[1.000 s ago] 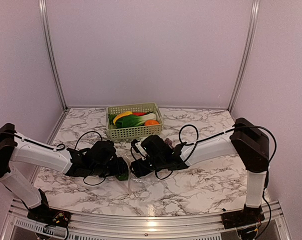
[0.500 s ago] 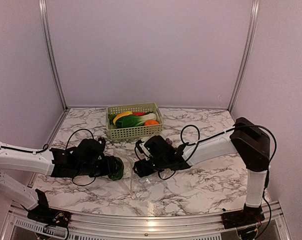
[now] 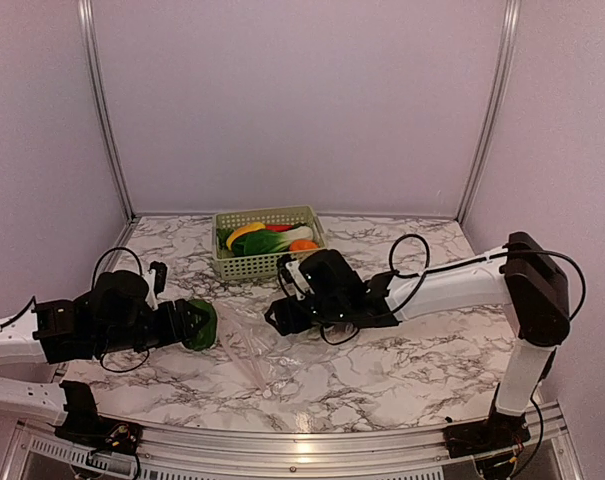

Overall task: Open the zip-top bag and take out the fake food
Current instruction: Pick up the fake vegetable from the zipper food storage bag, then place the fake vegetable in the bin.

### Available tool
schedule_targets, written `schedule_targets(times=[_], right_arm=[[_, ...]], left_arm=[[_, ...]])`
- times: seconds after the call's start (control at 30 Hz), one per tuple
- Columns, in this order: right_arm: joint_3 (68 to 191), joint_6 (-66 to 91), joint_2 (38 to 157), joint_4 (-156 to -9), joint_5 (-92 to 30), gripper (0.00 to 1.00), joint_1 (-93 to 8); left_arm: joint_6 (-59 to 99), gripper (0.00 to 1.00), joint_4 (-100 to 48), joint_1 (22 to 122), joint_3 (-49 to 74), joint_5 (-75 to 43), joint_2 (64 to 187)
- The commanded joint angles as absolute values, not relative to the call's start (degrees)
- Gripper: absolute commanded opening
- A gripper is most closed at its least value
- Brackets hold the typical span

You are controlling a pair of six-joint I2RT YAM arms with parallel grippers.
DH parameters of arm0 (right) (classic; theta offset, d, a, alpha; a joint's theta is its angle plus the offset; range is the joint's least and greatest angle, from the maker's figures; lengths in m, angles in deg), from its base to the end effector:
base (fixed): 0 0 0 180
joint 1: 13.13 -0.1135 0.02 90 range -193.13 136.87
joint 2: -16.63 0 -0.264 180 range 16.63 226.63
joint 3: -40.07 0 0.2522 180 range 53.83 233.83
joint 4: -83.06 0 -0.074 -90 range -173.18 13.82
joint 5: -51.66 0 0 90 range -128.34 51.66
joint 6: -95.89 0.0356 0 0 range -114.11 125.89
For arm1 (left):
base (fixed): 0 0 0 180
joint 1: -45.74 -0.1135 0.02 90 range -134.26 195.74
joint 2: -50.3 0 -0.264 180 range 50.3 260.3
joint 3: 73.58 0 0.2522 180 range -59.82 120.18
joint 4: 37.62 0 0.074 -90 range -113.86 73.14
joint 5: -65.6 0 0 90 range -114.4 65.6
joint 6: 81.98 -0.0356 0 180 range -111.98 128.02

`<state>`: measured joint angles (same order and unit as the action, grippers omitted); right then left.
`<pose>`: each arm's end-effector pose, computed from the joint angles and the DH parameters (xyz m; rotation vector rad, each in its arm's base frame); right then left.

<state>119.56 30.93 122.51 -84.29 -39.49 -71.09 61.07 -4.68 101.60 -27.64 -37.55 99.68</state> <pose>0.2145 0.3415 0.1863 -0.6587 2.2694 0.7284 0.1119 -0.1505 0.2343 -0.0777 2.3063 -0.7929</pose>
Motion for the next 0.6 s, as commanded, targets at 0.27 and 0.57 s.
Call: schedule_targets(times=[0.27,0.57], right_arm=[[120.0,30.25,112.26,-78.87,-46.62,0.75,-70.83],[113.0,33.38,100.08,-76.23,-55.82,0.79,-69.95]], left_arm=[[52.13,0.45,-2.66,98.28,-14.13,-43.78,104.36],[41.76,0.45,-12.24,86.4,-0.26,-31.64,121.6]])
